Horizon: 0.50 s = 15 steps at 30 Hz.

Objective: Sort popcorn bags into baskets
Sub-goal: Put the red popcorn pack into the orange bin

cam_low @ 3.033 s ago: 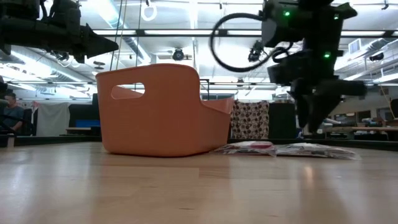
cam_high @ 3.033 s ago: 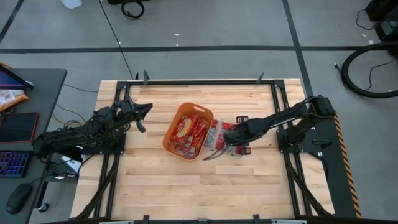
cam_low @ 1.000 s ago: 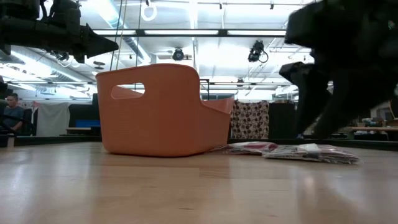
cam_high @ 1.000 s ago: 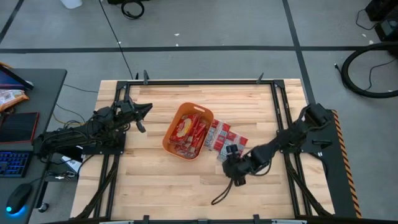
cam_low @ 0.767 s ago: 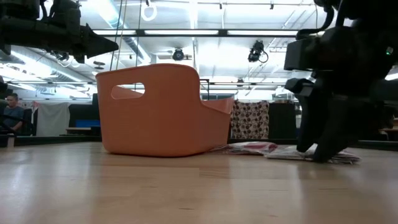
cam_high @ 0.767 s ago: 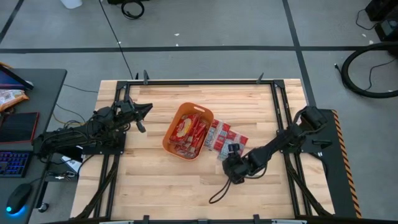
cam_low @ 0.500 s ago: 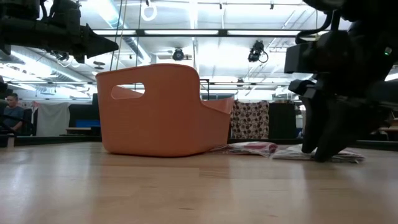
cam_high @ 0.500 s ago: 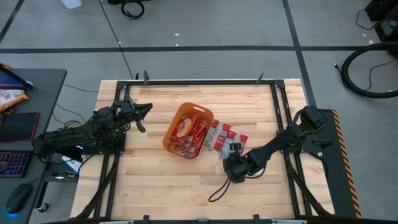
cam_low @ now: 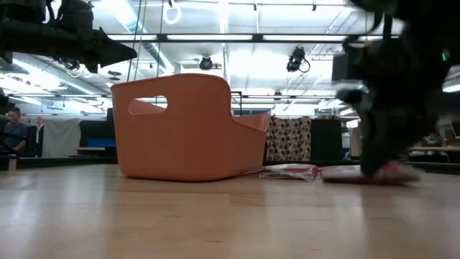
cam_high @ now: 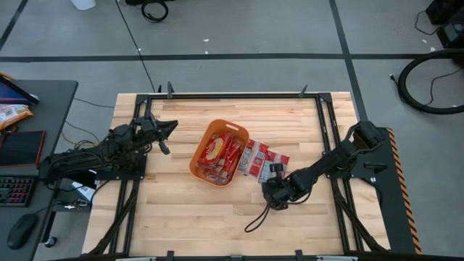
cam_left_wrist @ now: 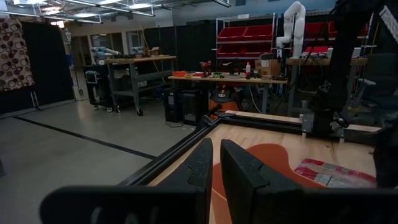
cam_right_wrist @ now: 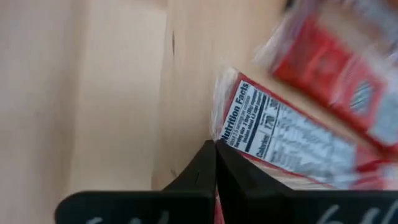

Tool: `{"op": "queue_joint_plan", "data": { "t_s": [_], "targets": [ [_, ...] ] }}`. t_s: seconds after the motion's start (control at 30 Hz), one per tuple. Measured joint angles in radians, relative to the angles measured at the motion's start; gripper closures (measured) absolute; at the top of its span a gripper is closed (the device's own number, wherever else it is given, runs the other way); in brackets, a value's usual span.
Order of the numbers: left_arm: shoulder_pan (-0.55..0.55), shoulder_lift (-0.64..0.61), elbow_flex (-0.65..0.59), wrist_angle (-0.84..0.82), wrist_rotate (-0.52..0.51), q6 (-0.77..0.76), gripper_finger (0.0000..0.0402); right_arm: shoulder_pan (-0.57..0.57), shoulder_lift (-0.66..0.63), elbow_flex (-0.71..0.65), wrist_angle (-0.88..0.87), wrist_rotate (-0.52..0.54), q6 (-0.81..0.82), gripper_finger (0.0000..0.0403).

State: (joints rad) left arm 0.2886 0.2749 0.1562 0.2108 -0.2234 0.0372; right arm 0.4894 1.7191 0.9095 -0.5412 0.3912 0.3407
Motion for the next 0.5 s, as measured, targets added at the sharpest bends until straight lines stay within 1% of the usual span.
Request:
{"op": "queue_joint_plan", "data": {
  "t_s": [0.13, 0.2, 0.43, 0.5],
  "targets": [
    [0.000, 0.000, 0.000, 0.000, 0.000, 0.000, 0.0365, -0.017, -0.070, 0.067, -0.086, 0.041, -0.018, 0.0396],
    [0.000, 0.000, 0.000, 0.000, 0.000, 0.000, 0.0365, -0.029, -0.104, 0.104, -0.123, 0.058, -0.054, 0.0398],
    [0.000, 0.000, 0.000, 0.000, 0.000, 0.000, 0.0365, -0.062, -0.211, 0.250, -0.139, 0.098, -0.188, 0.0399],
    [0.000, 0.000, 0.000, 0.001, 0.000, 0.000, 0.0365, -0.068, -0.234, 0.293, -0.137, 0.129, -0.225, 0.0399]
  ]
}}
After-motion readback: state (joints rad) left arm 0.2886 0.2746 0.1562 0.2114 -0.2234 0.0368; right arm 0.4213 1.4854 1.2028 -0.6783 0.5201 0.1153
